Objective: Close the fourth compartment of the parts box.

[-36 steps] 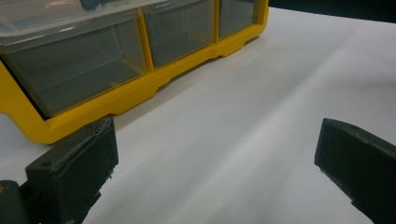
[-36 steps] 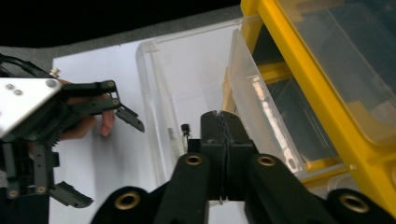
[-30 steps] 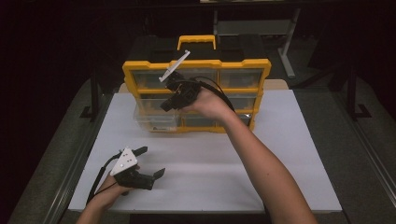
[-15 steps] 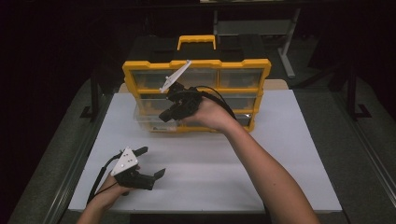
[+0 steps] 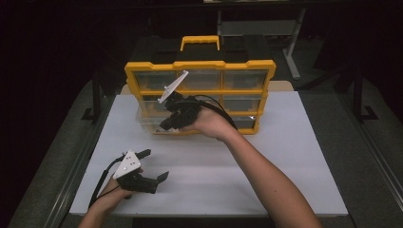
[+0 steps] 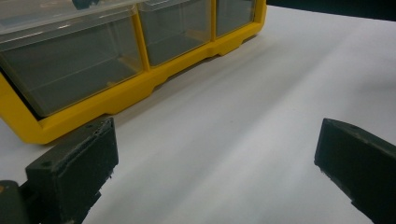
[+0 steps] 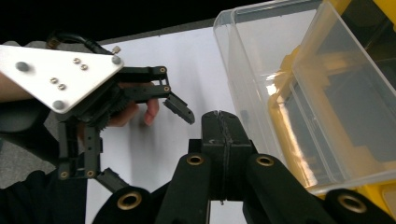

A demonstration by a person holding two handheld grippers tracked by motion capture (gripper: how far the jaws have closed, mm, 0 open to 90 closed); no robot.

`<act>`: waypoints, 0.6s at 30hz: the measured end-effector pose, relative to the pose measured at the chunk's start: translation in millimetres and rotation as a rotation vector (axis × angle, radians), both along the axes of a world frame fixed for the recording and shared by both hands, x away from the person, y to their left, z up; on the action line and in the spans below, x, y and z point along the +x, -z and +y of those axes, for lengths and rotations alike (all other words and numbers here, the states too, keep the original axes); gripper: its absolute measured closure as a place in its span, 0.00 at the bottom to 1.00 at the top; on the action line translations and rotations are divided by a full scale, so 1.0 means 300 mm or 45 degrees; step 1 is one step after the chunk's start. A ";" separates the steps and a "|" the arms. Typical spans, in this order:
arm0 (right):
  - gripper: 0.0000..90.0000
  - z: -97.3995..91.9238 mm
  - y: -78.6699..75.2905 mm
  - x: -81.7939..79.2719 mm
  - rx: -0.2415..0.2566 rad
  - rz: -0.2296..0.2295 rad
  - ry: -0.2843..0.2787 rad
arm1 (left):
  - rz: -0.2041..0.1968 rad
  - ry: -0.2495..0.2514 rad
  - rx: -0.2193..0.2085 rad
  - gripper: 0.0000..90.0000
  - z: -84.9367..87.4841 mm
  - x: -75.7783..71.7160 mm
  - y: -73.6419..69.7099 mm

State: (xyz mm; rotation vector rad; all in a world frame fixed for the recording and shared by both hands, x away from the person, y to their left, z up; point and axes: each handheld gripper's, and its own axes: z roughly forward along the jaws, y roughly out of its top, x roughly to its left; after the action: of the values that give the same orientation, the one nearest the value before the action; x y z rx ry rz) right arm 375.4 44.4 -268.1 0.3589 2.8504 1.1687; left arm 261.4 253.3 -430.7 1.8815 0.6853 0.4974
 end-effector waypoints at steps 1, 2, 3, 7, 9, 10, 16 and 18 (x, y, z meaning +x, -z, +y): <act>0.99 0.003 0.002 0.001 -0.003 0.001 0.000 | -0.003 0.000 0.003 0.00 0.001 0.001 0.000; 0.99 0.006 0.005 0.001 -0.007 0.000 0.002 | -0.002 0.000 0.002 0.00 0.001 0.001 0.000; 0.99 0.007 0.007 0.004 -0.017 -0.013 0.010 | -0.002 -0.001 0.001 0.00 0.001 0.001 0.000; 0.99 0.008 0.007 0.007 -0.009 -0.019 0.015 | 0.000 -0.003 -0.006 0.00 0.001 0.002 0.000; 0.99 0.007 0.005 0.010 -0.009 -0.038 0.019 | -0.003 0.000 -0.001 0.00 0.001 0.001 -0.001; 0.99 0.007 0.002 0.012 -0.004 -0.026 0.026 | -0.004 0.000 0.001 0.00 0.001 0.000 -0.001; 0.99 0.009 0.002 0.026 -0.004 -0.029 0.040 | -0.007 0.004 0.010 0.00 0.001 0.001 -0.002; 0.99 0.011 0.003 0.032 0.006 -0.029 0.036 | -0.008 0.004 -0.002 0.00 -0.001 0.003 -0.001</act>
State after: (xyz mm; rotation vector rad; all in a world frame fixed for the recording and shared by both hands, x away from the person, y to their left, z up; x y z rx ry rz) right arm 384.9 47.7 -268.9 0.3824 2.8139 1.1676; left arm 262.2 253.1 -430.4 1.8786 0.6780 0.5003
